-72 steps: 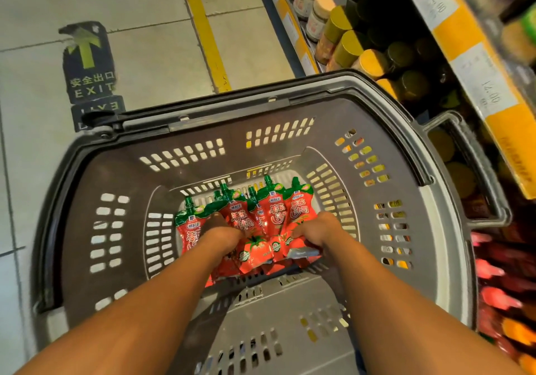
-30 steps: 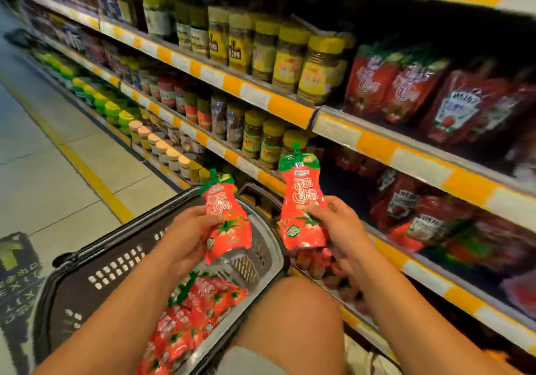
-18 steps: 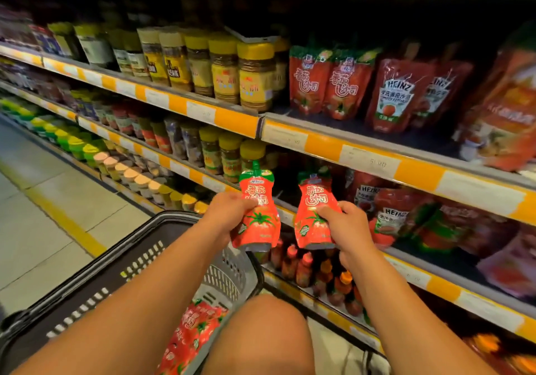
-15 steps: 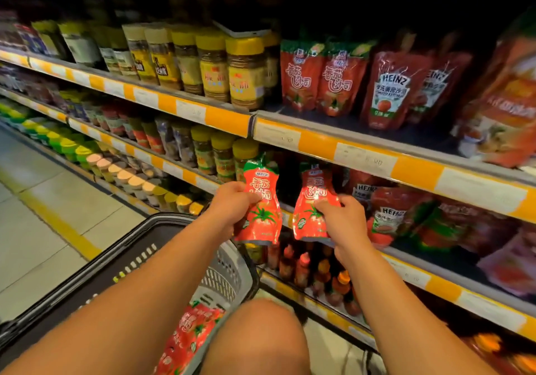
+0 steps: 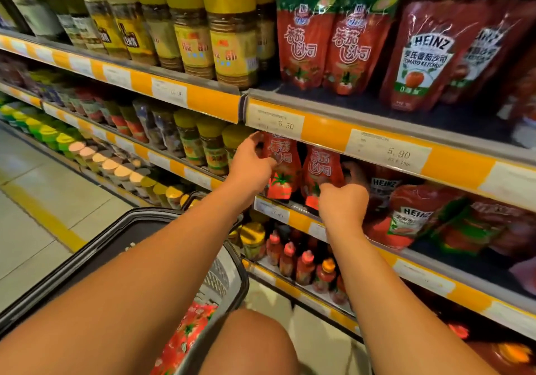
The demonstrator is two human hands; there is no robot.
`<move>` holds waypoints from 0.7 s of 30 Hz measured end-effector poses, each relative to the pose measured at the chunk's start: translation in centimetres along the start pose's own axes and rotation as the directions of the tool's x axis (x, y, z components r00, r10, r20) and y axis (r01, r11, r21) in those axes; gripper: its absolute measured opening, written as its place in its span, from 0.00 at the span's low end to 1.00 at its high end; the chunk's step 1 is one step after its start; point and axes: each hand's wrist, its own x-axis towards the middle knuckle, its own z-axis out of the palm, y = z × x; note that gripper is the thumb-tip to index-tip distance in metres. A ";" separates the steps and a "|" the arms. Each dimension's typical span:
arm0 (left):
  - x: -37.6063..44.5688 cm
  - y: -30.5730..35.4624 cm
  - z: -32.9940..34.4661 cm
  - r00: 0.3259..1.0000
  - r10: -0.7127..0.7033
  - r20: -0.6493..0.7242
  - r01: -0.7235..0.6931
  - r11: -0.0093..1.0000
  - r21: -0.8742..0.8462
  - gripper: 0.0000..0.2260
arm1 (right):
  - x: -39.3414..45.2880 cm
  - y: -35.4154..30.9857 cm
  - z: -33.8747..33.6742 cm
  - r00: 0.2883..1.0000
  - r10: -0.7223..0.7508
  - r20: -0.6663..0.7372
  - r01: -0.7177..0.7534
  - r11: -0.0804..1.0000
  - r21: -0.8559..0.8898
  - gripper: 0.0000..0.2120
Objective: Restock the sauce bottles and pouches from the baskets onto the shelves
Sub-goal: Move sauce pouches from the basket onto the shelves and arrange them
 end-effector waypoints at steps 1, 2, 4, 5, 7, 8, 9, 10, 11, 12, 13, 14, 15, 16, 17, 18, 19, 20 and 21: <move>0.4 0.0 0.2 1.000 0.015 0.003 -0.015 1.000 0.004 0.27 | 0.1 0.3 0.3 1.000 0.005 0.000 -0.005 1.000 0.021 0.26; 0.8 -0.1 0.4 1.000 0.018 0.006 -0.018 1.000 0.003 0.28 | 0.3 0.5 0.5 1.000 0.009 -0.002 -0.009 0.999 0.039 0.26; 1.4 -0.5 0.7 1.000 -0.012 0.011 0.012 1.000 -0.011 0.30 | 0.5 0.9 0.8 1.000 0.001 -0.012 0.000 0.998 0.056 0.25; 1.6 -0.7 0.8 0.999 -0.041 0.012 0.041 0.999 -0.018 0.31 | 0.6 1.0 1.0 1.000 -0.010 -0.016 0.011 0.999 0.049 0.24; 1.7 -1.4 1.0 0.996 -0.088 0.011 0.088 0.996 -0.023 0.31 | 0.8 1.2 1.2 1.000 -0.026 -0.017 0.027 0.999 0.017 0.22; 1.9 -1.8 1.2 0.995 -0.097 0.005 0.097 0.995 -0.024 0.31 | 0.9 1.3 1.4 0.999 -0.031 -0.021 0.031 1.000 0.004 0.22; 2.1 -2.1 1.3 0.995 -0.099 -0.008 0.099 0.995 -0.019 0.30 | 1.0 1.4 1.5 0.999 -0.039 -0.028 0.039 0.999 -0.007 0.23; 2.2 -2.4 1.5 0.995 -0.098 -0.021 0.098 0.995 -0.015 0.29 | 1.1 1.6 1.6 0.998 -0.049 -0.034 0.049 0.999 -0.020 0.23; 2.3 -2.6 1.6 0.994 -0.101 -0.027 0.101 0.995 -0.019 0.28 | 1.2 1.7 1.6 0.998 -0.060 -0.037 0.058 0.998 -0.034 0.24; 2.5 -2.8 1.8 0.994 -0.111 -0.021 0.110 0.993 -0.033 0.29 | 1.2 1.8 1.6 0.997 -0.063 -0.033 0.062 0.997 -0.045 0.25; 2.6 -2.9 1.8 0.993 -0.116 -0.007 0.115 0.992 -0.050 0.29 | 1.2 1.9 1.5 0.998 -0.056 -0.025 0.054 0.997 -0.053 0.26; 2.8 -3.0 1.8 0.994 -0.106 0.005 0.107 0.993 -0.058 0.29 | 1.2 1.9 1.4 0.999 -0.039 -0.016 0.038 0.997 -0.060 0.28; 3.0 -3.0 1.9 0.997 -0.081 0.009 0.081 0.995 -0.056 0.28 | 1.2 1.9 1.2 1.000 -0.021 -0.012 0.020 0.998 -0.064 0.30; 3.1 -3.0 1.9 0.999 -0.047 0.009 0.047 0.998 -0.044 0.28 | 1.1 1.9 1.1 1.000 -0.009 -0.011 0.008 0.998 -0.067 0.31; 3.1 -3.0 1.9 1.000 -0.021 0.013 0.022 0.999 -0.033 0.27 | 1.1 1.9 0.9 1.000 -0.014 -0.013 0.013 0.997 -0.077 0.32; 3.1 -3.1 1.9 1.000 -0.012 0.023 0.013 1.000 -0.027 0.27 | 1.0 1.8 0.8 0.999 -0.034 -0.015 0.033 0.995 -0.094 0.31; 3.0 -3.1 2.0 0.999 -0.017 0.037 0.018 1.000 -0.020 0.27 | 0.9 1.6 0.7 0.998 -0.058 -0.014 0.056 0.992 -0.110 0.30; 2.8 -3.1 2.1 0.998 -0.026 0.054 0.026 1.000 -0.006 0.28 | 0.7 1.3 0.5 0.997 -0.076 -0.004 0.075 0.990 -0.123 0.30; 2.5 -3.1 2.2 0.997 -0.027 0.073 0.026 0.999 0.021 0.28 | 0.5 1.0 0.4 0.996 -0.089 0.015 0.090 0.987 -0.136 0.31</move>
